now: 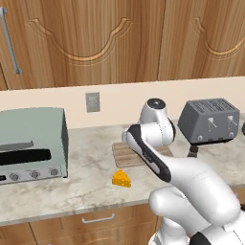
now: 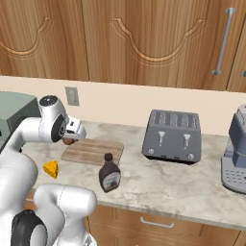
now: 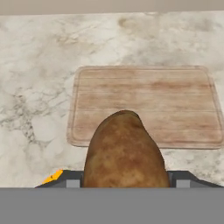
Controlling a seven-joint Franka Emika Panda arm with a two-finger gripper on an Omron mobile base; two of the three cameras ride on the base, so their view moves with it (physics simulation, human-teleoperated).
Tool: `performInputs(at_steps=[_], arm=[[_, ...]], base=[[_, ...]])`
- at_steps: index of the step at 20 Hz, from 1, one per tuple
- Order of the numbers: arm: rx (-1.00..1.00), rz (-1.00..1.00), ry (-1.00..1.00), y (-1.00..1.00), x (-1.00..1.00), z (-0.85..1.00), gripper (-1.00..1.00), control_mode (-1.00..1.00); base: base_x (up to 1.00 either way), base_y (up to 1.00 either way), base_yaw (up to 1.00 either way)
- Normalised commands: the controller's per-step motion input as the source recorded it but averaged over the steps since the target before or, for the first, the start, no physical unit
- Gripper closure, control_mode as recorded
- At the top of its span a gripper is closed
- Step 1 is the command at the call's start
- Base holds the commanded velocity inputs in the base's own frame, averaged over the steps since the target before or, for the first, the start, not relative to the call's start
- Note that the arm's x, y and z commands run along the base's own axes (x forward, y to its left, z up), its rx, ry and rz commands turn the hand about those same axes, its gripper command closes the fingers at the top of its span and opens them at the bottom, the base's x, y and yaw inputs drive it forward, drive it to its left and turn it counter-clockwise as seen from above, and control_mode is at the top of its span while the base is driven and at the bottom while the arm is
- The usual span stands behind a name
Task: Retrieve the reheated potato from the microwave, then place the potato, cheese, and condiment on the cutting board.
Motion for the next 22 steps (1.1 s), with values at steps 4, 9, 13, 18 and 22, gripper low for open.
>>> performInputs(at_steps=[4, 9, 13, 18, 22], arm=[[0.00, 0.02, 0.05, 0.09, 0.40, -0.42, 1.00, -1.00], [0.00, 0.01, 0.06, 0.03, 0.41, -0.41, 1.00, -1.00], [0.00, 0.01, 0.02, 0.13, 0.41, -0.38, 1.00, -1.00], [0.00, 0.01, 0.00, 0.06, 0.33, -0.17, 1.00, -1.00], [0.00, 0.00, 0.02, 0.03, 0.31, -0.16, 1.00, -1.00]], base=[[0.00, 0.00, 0.00], [0.00, 0.00, 0.00], [0.00, 0.00, 0.00], [0.00, 0.00, 0.00], [0.00, 0.00, 0.00]])
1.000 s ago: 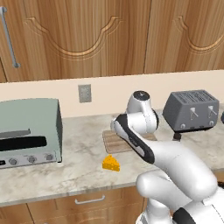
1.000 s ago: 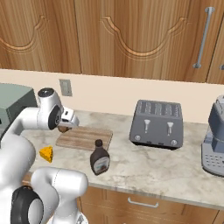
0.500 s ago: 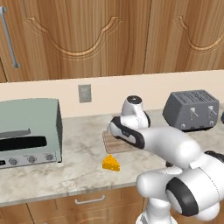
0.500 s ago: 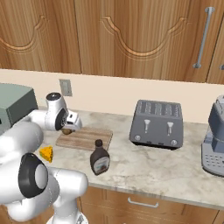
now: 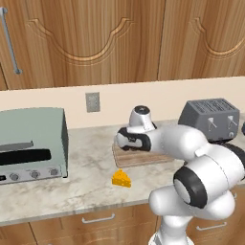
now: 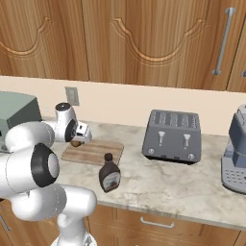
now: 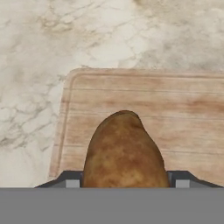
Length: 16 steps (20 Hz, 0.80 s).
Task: Retrieve the reheated potato from the microwave, then place the potato, cheese, and condiment on the cutting board.
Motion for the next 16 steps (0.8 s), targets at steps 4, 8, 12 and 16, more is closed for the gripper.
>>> performInputs(at_steps=[4, 8, 12, 16], arm=[[0.00, 0.01, 0.02, 0.04, 0.16, -0.22, 1.00, -1.00], [0.00, 0.01, 0.01, 0.02, 0.13, -0.28, 1.00, -1.00], [0.00, 0.00, 0.01, 0.06, 0.11, -0.27, 1.00, -1.00], [0.00, 0.00, 0.01, 0.03, 0.08, -0.23, 1.00, -1.00]], base=[[0.00, 0.00, 0.00], [0.00, 0.00, 0.00], [0.00, 0.00, 0.00], [0.00, 0.00, 0.00]])
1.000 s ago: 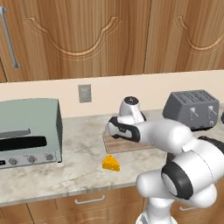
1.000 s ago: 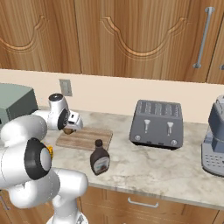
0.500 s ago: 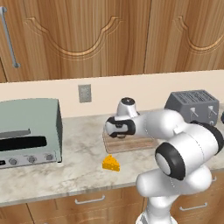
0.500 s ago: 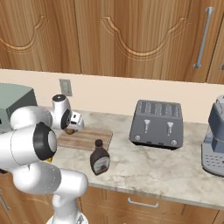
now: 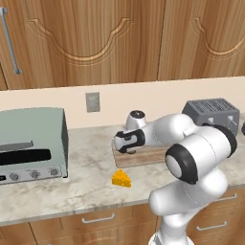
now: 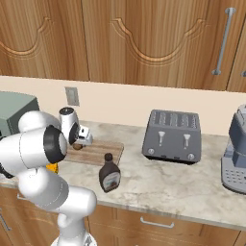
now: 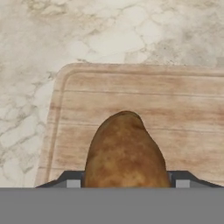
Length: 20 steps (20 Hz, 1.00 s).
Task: Retrieve the reheated potato from the microwave, then place the potato, cheese, and condiment on the cutting board.
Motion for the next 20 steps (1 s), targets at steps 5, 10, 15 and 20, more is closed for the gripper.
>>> performInputs(at_steps=[5, 10, 15, 20], arm=[[0.00, 0.00, 0.00, 0.04, 0.09, -0.20, 1.00, -1.00], [0.00, 0.00, 0.01, 0.00, -0.02, -0.22, 1.00, -1.00], [0.00, 0.00, 0.03, 0.00, -0.11, -0.21, -1.00, -1.00], [0.00, 0.00, 0.00, -0.01, -0.14, -0.02, -1.00, -1.00]], base=[[0.00, 0.00, 0.00], [0.00, 0.00, 0.00], [0.00, 0.00, 0.00], [0.00, 0.00, 0.00]])
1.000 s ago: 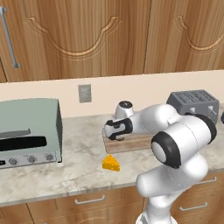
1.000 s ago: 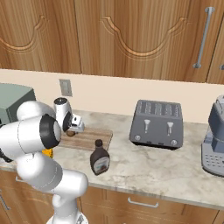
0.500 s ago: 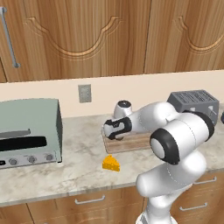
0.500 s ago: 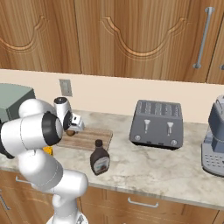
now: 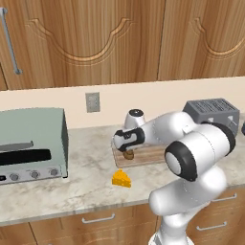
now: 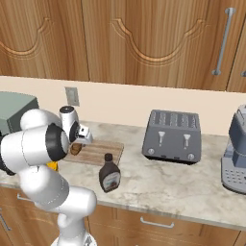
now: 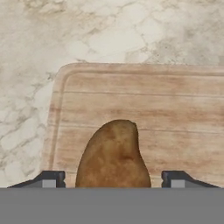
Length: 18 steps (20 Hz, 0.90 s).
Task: Retrieve the reheated potato from the microwave, then place the potato, cheese, and condiment on the cutting board.
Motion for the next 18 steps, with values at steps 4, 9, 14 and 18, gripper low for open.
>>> performInputs(at_steps=[4, 9, 14, 18], arm=[[0.00, 0.00, 0.00, 0.00, -0.24, 0.01, -1.00, -1.00], [0.00, 0.00, 0.00, 0.00, -0.16, 0.19, -1.00, -1.00], [0.00, -0.01, 0.00, 0.00, -0.28, 0.32, -1.00, -1.00], [0.00, 0.00, 0.00, 0.00, -0.52, 0.15, -1.00, -1.00]], base=[[0.00, 0.00, 0.00], [0.00, 0.00, 0.00], [0.00, 0.00, 0.00], [0.00, 0.00, 0.00]])
